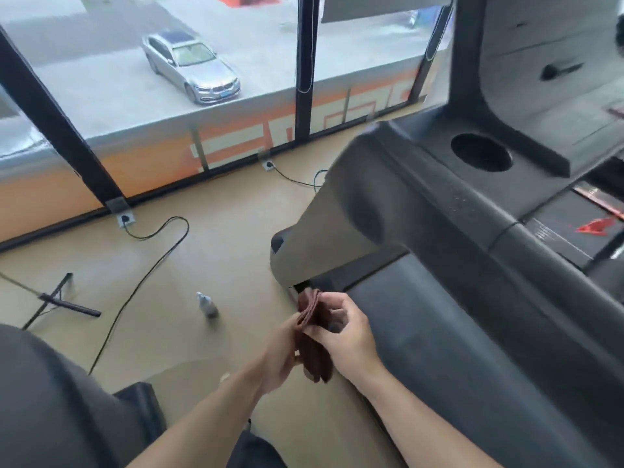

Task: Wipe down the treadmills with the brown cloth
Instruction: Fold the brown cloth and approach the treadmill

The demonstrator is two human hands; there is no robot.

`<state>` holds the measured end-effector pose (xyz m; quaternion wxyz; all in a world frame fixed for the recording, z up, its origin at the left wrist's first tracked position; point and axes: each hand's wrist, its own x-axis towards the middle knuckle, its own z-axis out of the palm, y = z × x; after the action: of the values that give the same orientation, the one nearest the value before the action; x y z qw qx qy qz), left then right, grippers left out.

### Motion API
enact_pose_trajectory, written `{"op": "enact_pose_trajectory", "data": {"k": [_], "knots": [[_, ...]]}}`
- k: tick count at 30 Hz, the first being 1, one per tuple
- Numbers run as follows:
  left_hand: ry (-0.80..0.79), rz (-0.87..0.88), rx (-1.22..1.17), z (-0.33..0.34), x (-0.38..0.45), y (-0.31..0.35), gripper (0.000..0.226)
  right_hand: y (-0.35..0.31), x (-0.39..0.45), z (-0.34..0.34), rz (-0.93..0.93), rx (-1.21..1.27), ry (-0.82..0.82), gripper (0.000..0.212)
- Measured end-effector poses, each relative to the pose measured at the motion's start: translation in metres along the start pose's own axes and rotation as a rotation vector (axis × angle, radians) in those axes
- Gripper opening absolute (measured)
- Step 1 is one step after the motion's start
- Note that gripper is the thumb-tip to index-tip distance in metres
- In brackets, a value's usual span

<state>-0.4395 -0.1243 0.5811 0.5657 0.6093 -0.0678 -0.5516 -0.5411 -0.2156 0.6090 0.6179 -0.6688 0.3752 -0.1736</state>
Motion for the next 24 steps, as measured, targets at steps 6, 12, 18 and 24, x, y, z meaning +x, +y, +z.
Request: {"op": "enact_pose_trajectory", "data": {"k": [6,12,18,24], "knots": [[0.175,0.327,-0.072,0.041,-0.061,0.005,0.024,-0.017,-0.043,-0.021,-0.08,0.127,0.127,0.047],[0.185,0.406,-0.088,0.061,-0.08,0.024,0.025,-0.043,-0.051,-0.043,-0.054,0.333,0.128,0.056],[0.168,0.441,-0.028,0.053,-0.076,0.051,0.027,-0.046,-0.051,-0.087,0.126,0.051,-0.182,0.055],[0.064,0.498,0.182,0.043,-0.083,0.065,0.023,-0.053,-0.064,-0.084,0.051,0.087,0.031,0.018]]}}
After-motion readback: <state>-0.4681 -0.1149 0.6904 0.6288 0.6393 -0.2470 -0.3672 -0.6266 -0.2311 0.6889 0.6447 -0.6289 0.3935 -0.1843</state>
